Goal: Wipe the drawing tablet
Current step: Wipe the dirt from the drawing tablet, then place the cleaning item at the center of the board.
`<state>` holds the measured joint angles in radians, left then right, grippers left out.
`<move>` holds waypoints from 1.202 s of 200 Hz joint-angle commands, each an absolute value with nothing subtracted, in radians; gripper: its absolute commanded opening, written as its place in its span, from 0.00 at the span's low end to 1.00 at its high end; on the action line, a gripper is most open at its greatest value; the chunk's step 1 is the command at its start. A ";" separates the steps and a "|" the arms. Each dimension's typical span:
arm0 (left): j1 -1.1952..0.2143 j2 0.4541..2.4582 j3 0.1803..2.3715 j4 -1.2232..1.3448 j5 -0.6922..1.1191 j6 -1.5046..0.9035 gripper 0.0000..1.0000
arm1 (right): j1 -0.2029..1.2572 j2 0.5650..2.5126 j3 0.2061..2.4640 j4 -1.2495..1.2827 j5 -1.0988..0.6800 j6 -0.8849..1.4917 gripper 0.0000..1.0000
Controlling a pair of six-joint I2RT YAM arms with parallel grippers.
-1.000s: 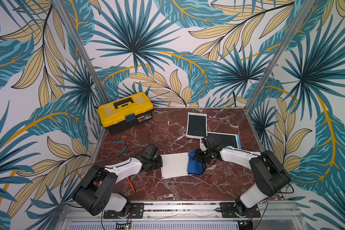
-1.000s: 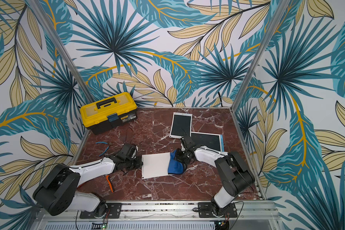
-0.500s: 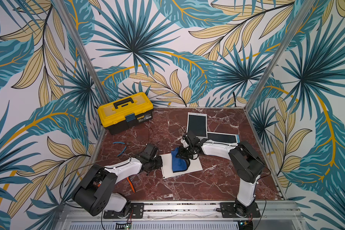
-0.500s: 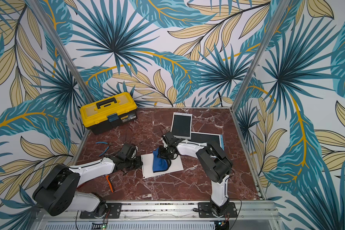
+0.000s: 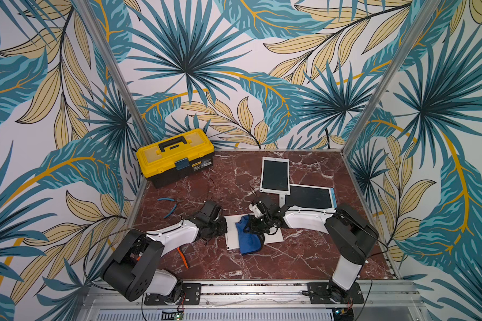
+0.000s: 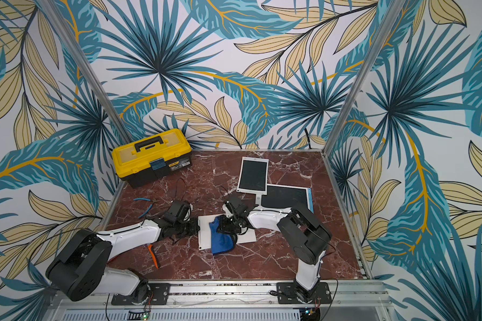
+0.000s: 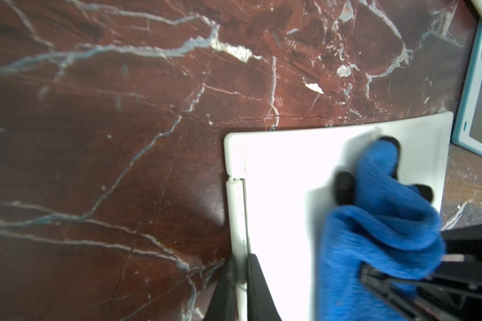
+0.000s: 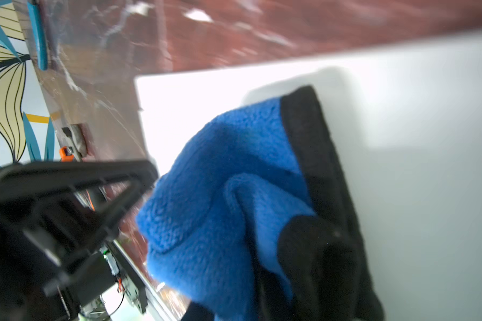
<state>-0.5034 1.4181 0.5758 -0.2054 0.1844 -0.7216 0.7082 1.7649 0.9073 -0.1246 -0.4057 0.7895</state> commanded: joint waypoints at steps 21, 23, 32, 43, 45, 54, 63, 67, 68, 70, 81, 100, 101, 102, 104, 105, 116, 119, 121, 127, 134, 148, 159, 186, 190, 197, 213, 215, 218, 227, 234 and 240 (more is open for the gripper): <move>-0.506 1.447 0.541 -0.317 0.169 -0.694 0.10 | 0.551 1.582 0.664 -0.274 -0.330 0.814 0.22; -0.505 1.447 0.541 -0.316 0.170 -0.693 0.10 | 0.546 1.571 0.658 -0.279 -0.326 0.812 0.22; -0.504 1.450 0.542 -0.317 0.170 -0.692 0.10 | 0.525 1.519 0.633 -0.303 -0.310 0.805 0.23; -0.504 1.451 0.543 -0.316 0.172 -0.690 0.10 | 0.505 1.474 0.617 -0.328 -0.300 0.792 0.23; -0.503 1.451 0.544 -0.316 0.174 -0.690 0.10 | 0.504 1.469 0.616 -0.333 -0.298 0.788 0.23; -0.503 1.452 0.545 -0.316 0.173 -0.689 0.10 | 0.495 1.452 0.623 -0.362 -0.295 0.777 0.23; -0.503 1.454 0.547 -0.318 0.174 -0.687 0.10 | 0.490 1.443 0.634 -0.390 -0.290 0.767 0.23; -0.501 1.454 0.548 -0.317 0.174 -0.685 0.10 | 0.490 1.439 0.636 -0.402 -0.287 0.765 0.23; -0.500 1.453 0.548 -0.316 0.173 -0.685 0.10 | 0.489 1.437 0.637 -0.404 -0.285 0.765 0.23; -0.500 1.454 0.548 -0.316 0.175 -0.684 0.10 | 0.489 1.436 0.638 -0.410 -0.281 0.765 0.23; -0.497 1.447 0.544 -0.317 0.179 -0.683 0.10 | 0.483 1.406 0.631 -0.438 -0.262 0.763 0.23; -0.494 1.421 0.530 -0.318 0.178 -0.688 0.10 | 0.470 1.310 0.587 -0.502 -0.202 0.771 0.23; -0.492 1.420 0.530 -0.317 0.178 -0.687 0.10 | 0.470 1.302 0.584 -0.505 -0.199 0.771 0.23; -0.492 1.420 0.529 -0.317 0.178 -0.687 0.10 | 0.470 1.298 0.581 -0.509 -0.195 0.771 0.23; -0.491 1.418 0.527 -0.317 0.178 -0.687 0.10 | 0.469 1.283 0.576 -0.517 -0.188 0.775 0.23; -0.490 1.417 0.528 -0.317 0.178 -0.687 0.10 | 0.468 1.276 0.573 -0.520 -0.184 0.776 0.23; -0.488 1.409 0.526 -0.317 0.175 -0.683 0.11 | 0.465 1.198 0.544 -0.569 -0.146 0.792 0.23; -0.485 1.409 0.526 -0.317 0.176 -0.683 0.12 | 0.463 1.174 0.538 -0.579 -0.131 0.798 0.23; -0.485 1.409 0.525 -0.317 0.176 -0.682 0.12 | 0.463 1.158 0.534 -0.590 -0.125 0.802 0.23; -0.484 1.411 0.528 -0.316 0.175 -0.681 0.12 | 0.462 1.113 0.524 -0.618 -0.098 0.811 0.23; -0.483 1.413 0.531 -0.316 0.176 -0.680 0.13 | 0.463 1.060 0.517 -0.653 -0.072 0.818 0.24; -0.484 1.421 0.540 -0.317 0.179 -0.677 0.13 | 0.463 0.969 0.508 -0.710 -0.029 0.824 0.30; -0.482 1.426 0.547 -0.316 0.185 -0.675 0.13 | 0.463 0.922 0.507 -0.741 -0.013 0.822 0.41; -0.481 1.419 0.554 -0.318 0.203 -0.664 0.15 | 0.463 0.885 0.548 -0.796 0.001 0.796 0.52; -0.479 1.414 0.552 -0.316 0.205 -0.663 0.16 | 0.463 0.885 0.559 -0.803 0.005 0.789 0.53; -0.477 1.409 0.549 -0.316 0.209 -0.662 0.18 | 0.464 0.888 0.584 -0.815 0.013 0.775 0.56; -0.474 1.396 0.543 -0.317 0.213 -0.661 0.24 | 0.464 0.904 0.653 -0.819 0.033 0.725 0.62; -0.473 1.396 0.542 -0.317 0.213 -0.660 0.24 | 0.465 0.908 0.659 -0.813 0.032 0.716 0.62; -0.473 1.392 0.540 -0.317 0.214 -0.661 0.24 | 0.465 0.916 0.669 -0.802 0.028 0.703 0.62; -0.472 1.391 0.537 -0.316 0.216 -0.662 0.24 | 0.465 0.951 0.707 -0.786 0.016 0.680 0.63; -0.472 1.391 0.536 -0.317 0.216 -0.663 0.24 | 0.465 0.987 0.739 -0.770 -0.004 0.662 0.63; -0.471 1.392 0.534 -0.317 0.217 -0.664 0.24 | 0.465 1.023 0.764 -0.749 -0.027 0.648 0.63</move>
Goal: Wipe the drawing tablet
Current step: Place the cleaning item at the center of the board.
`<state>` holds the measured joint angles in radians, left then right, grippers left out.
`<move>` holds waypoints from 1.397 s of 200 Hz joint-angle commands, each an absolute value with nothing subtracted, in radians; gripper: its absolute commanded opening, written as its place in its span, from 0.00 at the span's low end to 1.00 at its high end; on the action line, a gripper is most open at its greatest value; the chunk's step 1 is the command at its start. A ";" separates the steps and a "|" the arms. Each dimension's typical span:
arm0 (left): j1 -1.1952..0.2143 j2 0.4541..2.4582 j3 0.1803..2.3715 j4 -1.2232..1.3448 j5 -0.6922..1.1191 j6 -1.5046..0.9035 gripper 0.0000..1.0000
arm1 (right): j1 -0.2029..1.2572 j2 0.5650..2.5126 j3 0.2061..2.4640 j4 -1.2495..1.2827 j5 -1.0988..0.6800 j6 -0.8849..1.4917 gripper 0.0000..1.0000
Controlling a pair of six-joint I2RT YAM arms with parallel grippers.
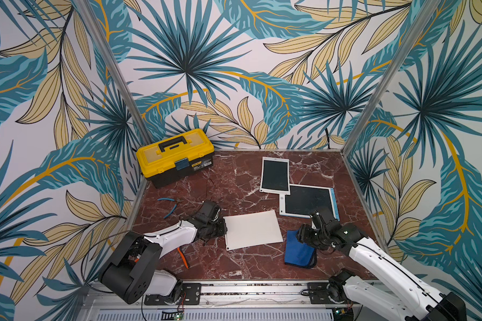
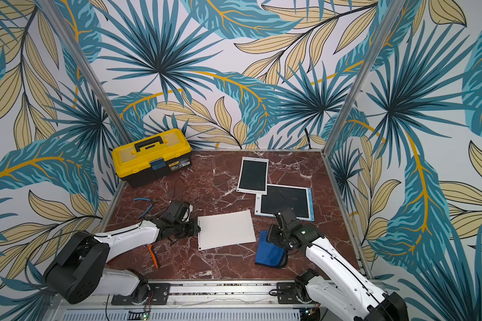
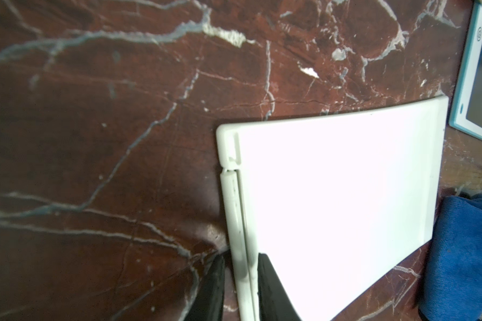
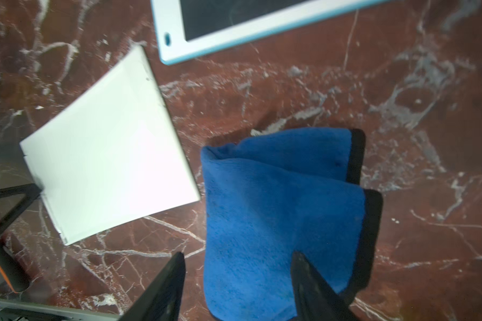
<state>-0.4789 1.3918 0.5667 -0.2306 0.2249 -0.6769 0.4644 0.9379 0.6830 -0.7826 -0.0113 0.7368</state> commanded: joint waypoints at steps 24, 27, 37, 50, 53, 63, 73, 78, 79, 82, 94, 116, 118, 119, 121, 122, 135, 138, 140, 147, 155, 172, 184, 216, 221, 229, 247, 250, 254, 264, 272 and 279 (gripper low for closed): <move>-0.468 1.394 0.527 -0.315 0.236 -0.672 0.26 | 0.465 1.213 0.850 -0.670 -0.094 0.617 0.62; -0.467 1.393 0.525 -0.315 0.239 -0.674 0.28 | 0.465 1.234 0.858 -0.659 -0.104 0.615 0.62; -0.464 1.389 0.522 -0.315 0.253 -0.682 0.31 | 0.464 1.307 0.873 -0.615 -0.134 0.619 0.61; -0.462 1.382 0.518 -0.314 0.273 -0.690 0.32 | 0.465 1.369 0.884 -0.570 -0.145 0.627 0.61; -0.462 1.379 0.518 -0.313 0.276 -0.692 0.32 | 0.464 1.381 0.884 -0.561 -0.146 0.629 0.61; -0.460 1.373 0.520 -0.314 0.285 -0.695 0.32 | 0.465 1.408 0.882 -0.544 -0.135 0.629 0.61; -0.459 1.368 0.522 -0.313 0.289 -0.697 0.32 | 0.464 1.428 0.873 -0.542 -0.113 0.625 0.61; -0.459 1.366 0.523 -0.313 0.291 -0.697 0.32 | 0.465 1.434 0.868 -0.546 -0.105 0.622 0.61; -0.459 1.366 0.523 -0.314 0.290 -0.697 0.32 | 0.465 1.434 0.867 -0.547 -0.104 0.623 0.60; -0.459 1.365 0.523 -0.314 0.292 -0.696 0.32 | 0.463 1.436 0.863 -0.551 -0.100 0.621 0.61; -0.455 1.368 0.525 -0.314 0.295 -0.695 0.32 | 0.465 1.418 0.829 -0.555 -0.098 0.624 0.60; -0.453 1.379 0.532 -0.314 0.299 -0.689 0.32 | 0.464 1.308 0.716 -0.561 -0.113 0.674 0.60; -0.453 1.381 0.532 -0.314 0.300 -0.689 0.32 | 0.464 1.293 0.704 -0.561 -0.118 0.680 0.60; -0.452 1.382 0.532 -0.314 0.299 -0.688 0.32 | 0.464 1.285 0.701 -0.561 -0.119 0.684 0.60; -0.451 1.382 0.533 -0.314 0.300 -0.687 0.32 | 0.465 1.269 0.687 -0.563 -0.123 0.690 0.60; -0.452 1.382 0.533 -0.314 0.301 -0.686 0.32 | 0.466 1.260 0.681 -0.563 -0.125 0.694 0.60; -0.451 1.386 0.535 -0.313 0.302 -0.683 0.32 | 0.473 1.136 0.609 -0.582 -0.147 0.750 0.58; -0.451 1.386 0.535 -0.312 0.300 -0.683 0.32 | 0.477 1.112 0.595 -0.593 -0.148 0.764 0.57; -0.452 1.386 0.536 -0.311 0.301 -0.682 0.32 | 0.480 1.084 0.588 -0.602 -0.146 0.774 0.57; -0.450 1.387 0.537 -0.310 0.302 -0.682 0.32 | 0.500 1.002 0.568 -0.638 -0.134 0.808 0.56; -0.451 1.386 0.538 -0.310 0.301 -0.680 0.32 | 0.535 0.910 0.556 -0.689 -0.104 0.852 0.55; -0.449 1.389 0.542 -0.311 0.305 -0.677 0.32 | 0.623 0.761 0.556 -0.779 -0.032 0.944 0.55; -0.448 1.394 0.546 -0.310 0.304 -0.676 0.32 | 0.659 0.703 0.571 -0.828 -0.006 0.980 0.55; -0.448 1.401 0.554 -0.311 0.312 -0.673 0.32 | 0.693 0.724 0.663 -0.888 0.039 0.959 0.54; -0.445 1.398 0.552 -0.311 0.313 -0.673 0.32 | 0.696 0.732 0.687 -0.894 0.048 0.943 0.54; -0.446 1.391 0.549 -0.310 0.316 -0.673 0.32 | 0.698 0.738 0.730 -0.903 0.068 0.918 0.54; -0.442 1.373 0.537 -0.310 0.315 -0.675 0.32 | 0.703 0.710 0.799 -0.907 0.144 0.850 0.55; -0.441 1.372 0.536 -0.311 0.314 -0.676 0.32 | 0.701 0.712 0.813 -0.924 0.155 0.837 0.55; -0.440 1.370 0.534 -0.311 0.316 -0.674 0.32 | 0.701 0.726 0.833 -0.952 0.170 0.818 0.56; -0.439 1.367 0.532 -0.311 0.318 -0.675 0.32 | 0.702 0.803 0.894 -1.064 0.207 0.786 0.59; -0.436 1.364 0.531 -0.311 0.318 -0.675 0.32 | 0.704 0.866 0.935 -1.158 0.249 0.795 0.60; -0.437 1.364 0.530 -0.310 0.315 -0.675 0.32 | 0.712 0.890 0.942 -1.209 0.289 0.800 0.62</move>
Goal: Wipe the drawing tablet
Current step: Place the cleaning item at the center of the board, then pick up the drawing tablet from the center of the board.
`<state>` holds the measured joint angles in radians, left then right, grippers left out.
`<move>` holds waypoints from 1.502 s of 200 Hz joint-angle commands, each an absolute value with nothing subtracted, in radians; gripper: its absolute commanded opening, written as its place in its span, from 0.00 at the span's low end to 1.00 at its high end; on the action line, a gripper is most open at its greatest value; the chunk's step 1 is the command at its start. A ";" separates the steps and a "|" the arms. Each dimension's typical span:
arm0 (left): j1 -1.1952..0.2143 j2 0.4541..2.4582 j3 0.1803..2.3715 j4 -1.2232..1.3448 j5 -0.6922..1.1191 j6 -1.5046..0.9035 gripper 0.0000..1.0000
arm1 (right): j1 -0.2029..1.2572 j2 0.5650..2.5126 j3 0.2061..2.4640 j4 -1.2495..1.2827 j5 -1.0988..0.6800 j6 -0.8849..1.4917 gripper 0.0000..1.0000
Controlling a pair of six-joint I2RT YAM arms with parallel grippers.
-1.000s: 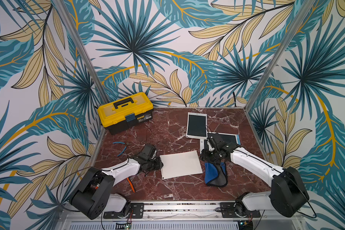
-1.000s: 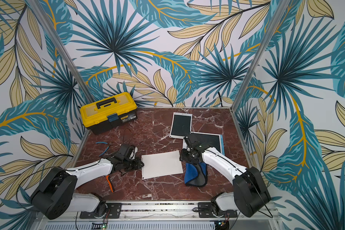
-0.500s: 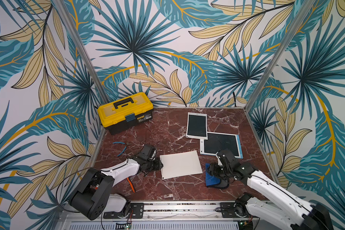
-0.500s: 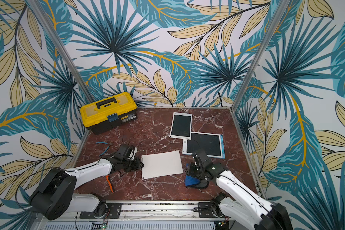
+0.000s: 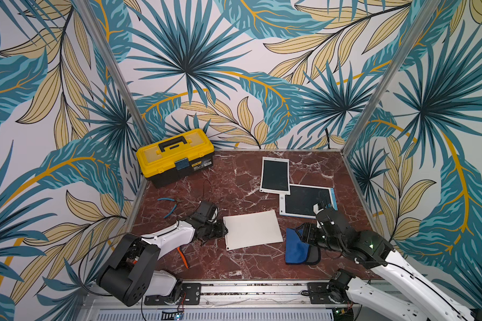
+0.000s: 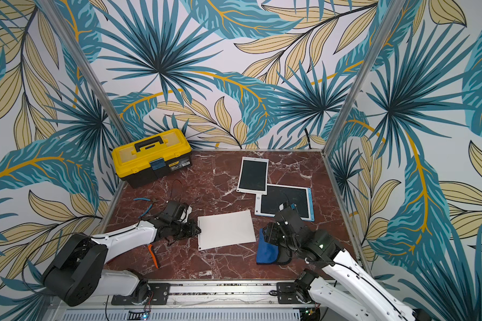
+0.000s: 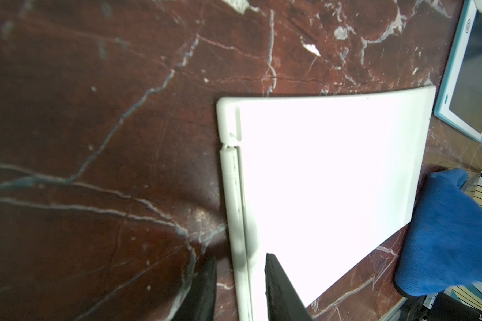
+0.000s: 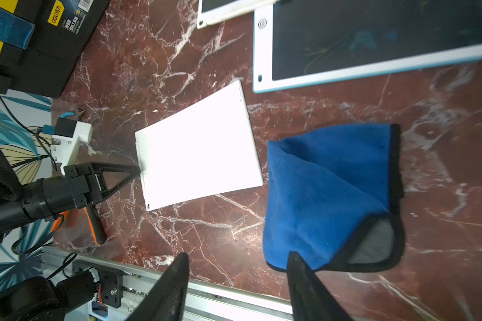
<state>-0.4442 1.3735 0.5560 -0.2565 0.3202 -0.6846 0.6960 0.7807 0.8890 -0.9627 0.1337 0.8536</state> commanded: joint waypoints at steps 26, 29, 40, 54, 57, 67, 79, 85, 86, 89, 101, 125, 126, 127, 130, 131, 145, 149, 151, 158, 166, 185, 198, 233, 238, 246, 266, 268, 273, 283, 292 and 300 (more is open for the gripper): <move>-0.434 1.377 0.535 -0.307 0.313 -0.672 0.32 | 0.719 0.875 0.936 -1.243 0.330 0.764 0.67; -0.436 1.378 0.537 -0.306 0.312 -0.673 0.32 | 0.718 0.873 0.934 -1.229 0.322 0.755 0.67; -0.436 1.384 0.540 -0.304 0.313 -0.675 0.32 | 0.717 0.877 0.921 -1.138 0.278 0.695 0.67; -0.433 1.384 0.542 -0.299 0.316 -0.680 0.32 | 0.713 0.917 0.895 -0.971 0.180 0.612 0.70; -0.434 1.384 0.543 -0.298 0.317 -0.681 0.32 | 0.710 0.933 0.893 -0.934 0.156 0.595 0.70; -0.433 1.382 0.545 -0.292 0.330 -0.686 0.32 | 0.701 1.007 0.890 -0.811 0.055 0.550 0.72; -0.431 1.382 0.550 -0.292 0.356 -0.691 0.33 | 0.670 1.129 0.894 -0.684 -0.078 0.532 0.72; -0.429 1.382 0.552 -0.291 0.367 -0.690 0.33 | 0.652 1.183 0.898 -0.628 -0.139 0.537 0.72; -0.429 1.381 0.552 -0.291 0.369 -0.690 0.33 | 0.649 1.193 0.898 -0.619 -0.149 0.538 0.72; -0.429 1.383 0.552 -0.293 0.372 -0.691 0.33 | 0.639 1.231 0.901 -0.597 -0.169 0.542 0.72; -0.428 1.387 0.544 -0.293 0.379 -0.695 0.33 | 0.613 1.359 0.931 -0.549 -0.182 0.537 0.72; -0.428 1.409 0.525 -0.292 0.378 -0.718 0.43 | 0.546 1.562 0.989 -0.513 -0.196 0.501 0.71; -0.428 1.409 0.524 -0.292 0.378 -0.720 0.43 | 0.542 1.567 0.989 -0.511 -0.199 0.501 0.71; -0.427 1.409 0.523 -0.291 0.378 -0.720 0.44 | 0.539 1.573 0.989 -0.508 -0.201 0.502 0.71; -0.428 1.411 0.521 -0.290 0.379 -0.723 0.45 | 0.528 1.588 0.989 -0.500 -0.205 0.502 0.71; -0.428 1.411 0.520 -0.288 0.380 -0.724 0.45 | 0.524 1.593 0.988 -0.499 -0.208 0.502 0.71; -0.427 1.408 0.515 -0.281 0.386 -0.729 0.45 | 0.483 1.644 0.980 -0.471 -0.220 0.502 0.71; -0.428 1.407 0.515 -0.281 0.389 -0.731 0.46 | 0.475 1.655 0.975 -0.464 -0.222 0.502 0.70; -0.427 1.408 0.515 -0.281 0.391 -0.731 0.46 | 0.471 1.658 0.971 -0.460 -0.224 0.502 0.70; -0.427 1.412 0.518 -0.281 0.397 -0.736 0.47 | 0.460 1.667 0.958 -0.445 -0.227 0.500 0.70; -0.426 1.418 0.524 -0.254 0.405 -0.741 0.47 | 0.448 1.675 0.944 -0.424 -0.242 0.497 0.70; -0.423 1.449 0.527 -0.213 0.446 -0.755 0.48 | 0.432 1.698 0.922 -0.371 -0.312 0.488 0.70; -0.416 1.476 0.521 -0.172 0.484 -0.768 0.48 | 0.427 1.717 0.914 -0.336 -0.367 0.491 0.70; -0.379 1.538 0.478 -0.037 0.584 -0.807 0.47 | 0.425 1.760 0.888 -0.272 -0.485 0.497 0.69; -0.375 1.543 0.473 -0.022 0.595 -0.812 0.47 | 0.425 1.766 0.885 -0.266 -0.502 0.495 0.69; -0.370 1.546 0.466 -0.004 0.613 -0.820 0.47 | 0.424 1.773 0.879 -0.258 -0.528 0.494 0.68; -0.363 1.530 0.461 0.006 0.632 -0.822 0.44 | 0.425 1.787 0.870 -0.249 -0.565 0.487 0.68; -0.362 1.526 0.460 0.007 0.631 -0.822 0.44 | 0.425 1.788 0.868 -0.247 -0.568 0.486 0.68; -0.363 1.507 0.455 0.009 0.630 -0.823 0.43 | 0.424 1.791 0.865 -0.244 -0.572 0.486 0.68; -0.360 1.458 0.447 0.009 0.627 -0.824 0.43 | 0.425 1.795 0.860 -0.242 -0.580 0.483 0.68; -0.355 1.400 0.439 0.010 0.626 -0.826 0.42 | 0.425 1.800 0.854 -0.233 -0.587 0.485 0.68; -0.352 1.352 0.432 0.009 0.626 -0.830 0.41 | 0.425 1.808 0.850 -0.229 -0.593 0.485 0.68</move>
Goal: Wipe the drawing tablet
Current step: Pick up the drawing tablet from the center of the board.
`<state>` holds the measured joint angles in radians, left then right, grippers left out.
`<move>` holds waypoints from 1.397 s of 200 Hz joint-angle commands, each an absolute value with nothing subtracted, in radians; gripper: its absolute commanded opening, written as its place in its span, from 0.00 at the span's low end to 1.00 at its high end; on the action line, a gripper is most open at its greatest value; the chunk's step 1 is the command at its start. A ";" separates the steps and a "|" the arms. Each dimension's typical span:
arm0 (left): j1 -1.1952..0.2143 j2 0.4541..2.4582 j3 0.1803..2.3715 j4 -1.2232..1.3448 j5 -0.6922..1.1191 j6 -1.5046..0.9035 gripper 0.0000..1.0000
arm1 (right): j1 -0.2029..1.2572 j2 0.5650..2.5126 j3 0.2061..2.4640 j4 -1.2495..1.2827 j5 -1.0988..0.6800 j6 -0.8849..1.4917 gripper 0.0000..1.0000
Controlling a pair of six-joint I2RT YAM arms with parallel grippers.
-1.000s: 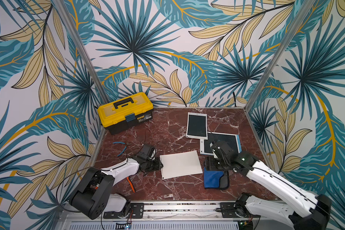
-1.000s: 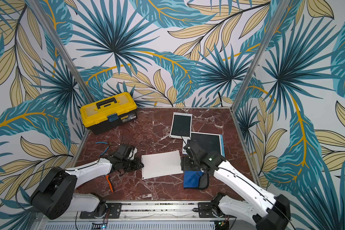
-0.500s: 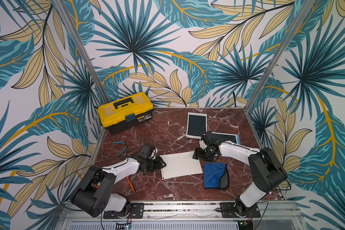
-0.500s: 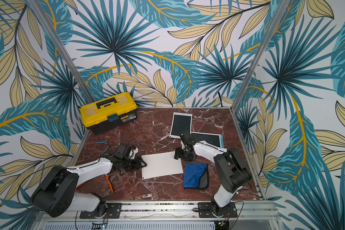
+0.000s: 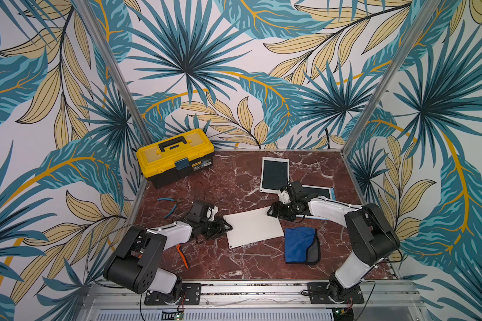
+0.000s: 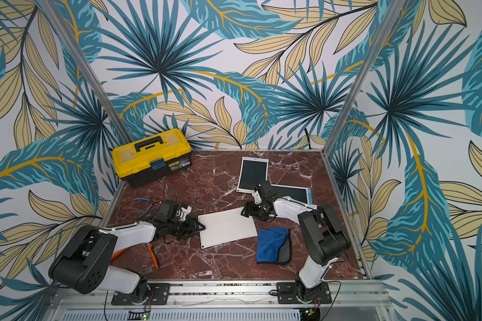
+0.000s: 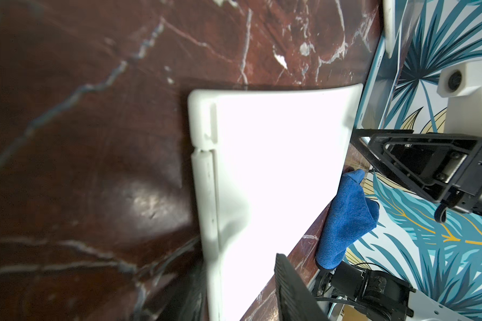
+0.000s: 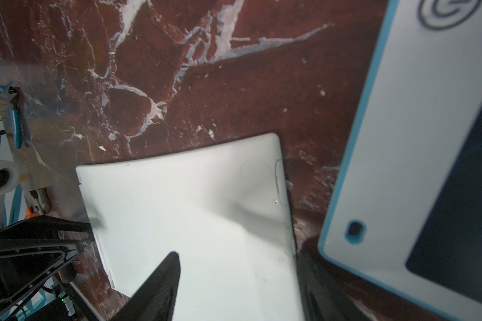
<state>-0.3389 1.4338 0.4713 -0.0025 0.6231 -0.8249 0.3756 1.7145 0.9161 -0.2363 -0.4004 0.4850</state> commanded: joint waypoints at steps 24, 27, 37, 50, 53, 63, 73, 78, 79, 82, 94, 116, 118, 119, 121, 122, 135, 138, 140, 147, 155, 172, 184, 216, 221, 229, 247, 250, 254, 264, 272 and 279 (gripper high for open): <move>-0.349 1.244 0.429 0.009 0.644 -0.841 0.43 | 0.425 1.834 0.845 -0.188 -0.615 0.493 0.68; -0.350 1.239 0.430 0.010 0.649 -0.842 0.43 | 0.425 1.836 0.844 -0.184 -0.620 0.495 0.68; -0.349 1.232 0.435 0.009 0.664 -0.842 0.43 | 0.425 1.843 0.841 -0.169 -0.634 0.502 0.67; -0.348 1.227 0.440 0.009 0.677 -0.842 0.43 | 0.425 1.852 0.839 -0.157 -0.657 0.506 0.67; -0.348 1.224 0.440 0.009 0.678 -0.843 0.43 | 0.425 1.854 0.838 -0.155 -0.661 0.506 0.67; -0.349 1.209 0.439 0.009 0.676 -0.842 0.43 | 0.424 1.859 0.835 -0.154 -0.671 0.503 0.67; -0.347 1.182 0.436 0.009 0.668 -0.843 0.43 | 0.425 1.868 0.831 -0.154 -0.684 0.500 0.67; -0.347 1.167 0.435 0.009 0.664 -0.845 0.44 | 0.424 1.871 0.828 -0.152 -0.691 0.499 0.68; -0.347 1.163 0.434 0.009 0.663 -0.846 0.44 | 0.424 1.871 0.828 -0.151 -0.691 0.499 0.68; -0.348 1.154 0.434 0.009 0.661 -0.847 0.44 | 0.425 1.872 0.825 -0.149 -0.693 0.500 0.67; -0.348 1.123 0.436 0.009 0.658 -0.852 0.44 | 0.425 1.873 0.813 -0.135 -0.700 0.502 0.67; -0.345 1.088 0.443 0.008 0.657 -0.872 0.43 | 0.425 1.874 0.797 -0.119 -0.714 0.506 0.67; -0.345 1.085 0.443 0.008 0.657 -0.873 0.43 | 0.424 1.874 0.794 -0.118 -0.715 0.506 0.67; -0.344 1.082 0.444 0.008 0.656 -0.874 0.43 | 0.424 1.873 0.794 -0.118 -0.715 0.506 0.67; -0.345 1.080 0.445 0.008 0.654 -0.875 0.42 | 0.425 1.875 0.794 -0.117 -0.715 0.506 0.67; -0.345 1.078 0.445 0.008 0.654 -0.876 0.42 | 0.425 1.876 0.793 -0.117 -0.716 0.506 0.67; -0.345 1.058 0.449 0.008 0.646 -0.882 0.39 | 0.425 1.877 0.788 -0.111 -0.722 0.506 0.67; -0.345 1.055 0.451 0.008 0.645 -0.881 0.39 | 0.425 1.878 0.787 -0.110 -0.724 0.507 0.67; -0.345 1.052 0.451 0.008 0.644 -0.882 0.39 | 0.424 1.877 0.786 -0.109 -0.725 0.508 0.67; -0.344 1.051 0.455 0.008 0.645 -0.884 0.36 | 0.425 1.878 0.784 -0.105 -0.729 0.509 0.67; -0.344 1.055 0.461 0.006 0.648 -0.883 0.31 | 0.425 1.877 0.781 -0.101 -0.728 0.511 0.67; -0.344 1.071 0.471 0.006 0.664 -0.878 0.15 | 0.424 1.870 0.782 -0.100 -0.726 0.515 0.67; -0.341 1.085 0.477 0.003 0.671 -0.864 0.02 | 0.424 1.853 0.782 -0.100 -0.709 0.521 0.67; -0.337 1.077 0.494 -0.004 0.667 -0.765 0.00 | 0.394 1.700 0.811 -0.227 -0.579 0.505 0.67; -0.337 1.077 0.502 -0.007 0.668 -0.743 0.00 | 0.383 1.662 0.822 -0.280 -0.544 0.499 0.67; -0.337 1.077 0.518 -0.016 0.664 -0.710 0.00 | 0.365 1.585 0.845 -0.348 -0.494 0.494 0.68; -0.340 1.097 0.571 -0.049 0.626 -0.631 0.00 | 0.338 1.396 0.921 -0.520 -0.327 0.477 0.68; -0.342 1.102 0.582 -0.053 0.615 -0.616 0.00 | 0.337 1.366 0.939 -0.549 -0.293 0.471 0.68; -0.344 1.111 0.599 -0.058 0.596 -0.596 0.00 | 0.337 1.329 0.961 -0.583 -0.257 0.463 0.68; -0.357 1.135 0.645 -0.068 0.539 -0.541 0.00 | 0.337 1.255 1.004 -0.640 -0.194 0.448 0.68; -0.375 1.156 0.688 -0.071 0.481 -0.488 0.00 | 0.337 1.200 1.037 -0.681 -0.153 0.445 0.68; -0.401 1.183 0.735 -0.071 0.419 -0.430 0.00 | 0.336 1.167 1.067 -0.723 -0.119 0.445 0.68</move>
<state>-0.3561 1.1347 0.6067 -0.0795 0.5861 -0.6350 0.3336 1.2945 0.9817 -0.4854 -0.3408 0.4835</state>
